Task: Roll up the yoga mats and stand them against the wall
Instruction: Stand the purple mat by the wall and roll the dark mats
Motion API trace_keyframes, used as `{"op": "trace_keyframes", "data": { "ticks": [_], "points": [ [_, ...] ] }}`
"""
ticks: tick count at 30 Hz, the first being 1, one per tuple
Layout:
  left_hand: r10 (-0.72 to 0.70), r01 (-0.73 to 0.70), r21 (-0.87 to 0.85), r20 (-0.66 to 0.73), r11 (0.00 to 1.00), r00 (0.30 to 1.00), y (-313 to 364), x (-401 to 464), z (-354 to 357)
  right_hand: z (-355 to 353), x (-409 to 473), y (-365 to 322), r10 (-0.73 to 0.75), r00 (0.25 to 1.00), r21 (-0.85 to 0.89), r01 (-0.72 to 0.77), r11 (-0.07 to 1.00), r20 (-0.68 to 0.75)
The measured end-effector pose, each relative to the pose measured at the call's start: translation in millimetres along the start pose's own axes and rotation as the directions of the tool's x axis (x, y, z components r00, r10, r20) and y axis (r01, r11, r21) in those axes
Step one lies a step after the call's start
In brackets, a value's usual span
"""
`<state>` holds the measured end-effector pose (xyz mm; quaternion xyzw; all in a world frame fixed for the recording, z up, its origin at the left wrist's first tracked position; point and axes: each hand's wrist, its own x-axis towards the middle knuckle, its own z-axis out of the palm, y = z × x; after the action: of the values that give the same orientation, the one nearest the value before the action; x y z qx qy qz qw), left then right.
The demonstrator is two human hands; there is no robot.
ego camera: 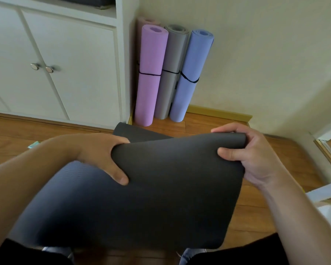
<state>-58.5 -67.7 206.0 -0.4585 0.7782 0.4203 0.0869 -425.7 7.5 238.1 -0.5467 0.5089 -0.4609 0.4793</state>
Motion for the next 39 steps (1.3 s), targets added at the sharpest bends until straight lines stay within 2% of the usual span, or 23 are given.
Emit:
{"op": "trace_keyframes", "data": {
  "ticks": [3, 6, 9, 13, 15, 18, 20, 23, 28, 32, 36, 37, 39],
  "points": [
    [-0.021, 0.020, 0.032, 0.037, 0.999, 0.999, -2, -2, -2, -9, 1, 1, -0.029, 0.999, -0.072, 0.027, 0.997, -0.027],
    [-0.027, 0.036, 0.154, -0.062, 0.987, 0.998, 5, 4, 5, -13, 5, 4, -0.007, 0.999, -0.158, 0.000, 0.987, -0.048],
    [-0.026, 0.043, 0.157, -0.108, 0.987, 0.994, 6, 5, 8, -11, 7, 5, 0.024, 0.998, -0.150, -0.032, 0.988, -0.055],
    [-0.043, 0.048, 0.135, -0.043, 0.990, 0.998, 2, 1, 12, 0, 7, 5, 0.086, 0.994, -0.113, -0.093, 0.989, -0.062],
    [-0.037, 0.044, 0.122, -0.057, 0.992, 0.998, 3, 0, 18, 8, 8, 7, 0.136, 0.985, -0.098, -0.146, 0.984, -0.102],
    [-0.037, 0.057, 0.184, -0.108, 0.981, 0.993, 11, 5, 38, 22, 10, 9, 0.250, 0.942, -0.015, -0.260, 0.965, -0.224],
    [-0.020, 0.071, 0.273, -0.186, 0.959, 0.982, 19, 12, 55, 26, 12, 7, 0.321, 0.903, 0.048, -0.322, 0.946, -0.287],
    [0.050, 0.042, 0.282, -0.313, 0.958, 0.949, 25, 22, 75, 22, 14, 3, 0.425, 0.840, 0.195, -0.379, 0.904, -0.336],
    [0.129, 0.044, 0.296, -0.539, 0.954, 0.832, 31, 31, 75, 18, 10, -2, 0.578, 0.780, 0.342, -0.490, 0.802, -0.239],
    [0.131, 0.085, 0.325, -0.588, 0.942, 0.798, 34, 37, 68, 17, 7, -5, 0.627, 0.750, 0.398, -0.521, 0.755, -0.209],
    [0.108, 0.125, 0.380, -0.537, 0.917, 0.837, 39, 35, 65, 11, 3, -9, 0.595, 0.782, 0.293, -0.533, 0.793, -0.186],
    [0.100, 0.137, 0.400, -0.519, 0.906, 0.849, 42, 34, 64, 9, 2, -9, 0.566, 0.796, 0.208, -0.529, 0.823, -0.214],
    [0.088, 0.148, 0.433, -0.478, 0.889, 0.874, 49, 34, 62, 6, 1, -7, 0.449, 0.834, -0.075, -0.495, 0.866, -0.321]
  ]
}}
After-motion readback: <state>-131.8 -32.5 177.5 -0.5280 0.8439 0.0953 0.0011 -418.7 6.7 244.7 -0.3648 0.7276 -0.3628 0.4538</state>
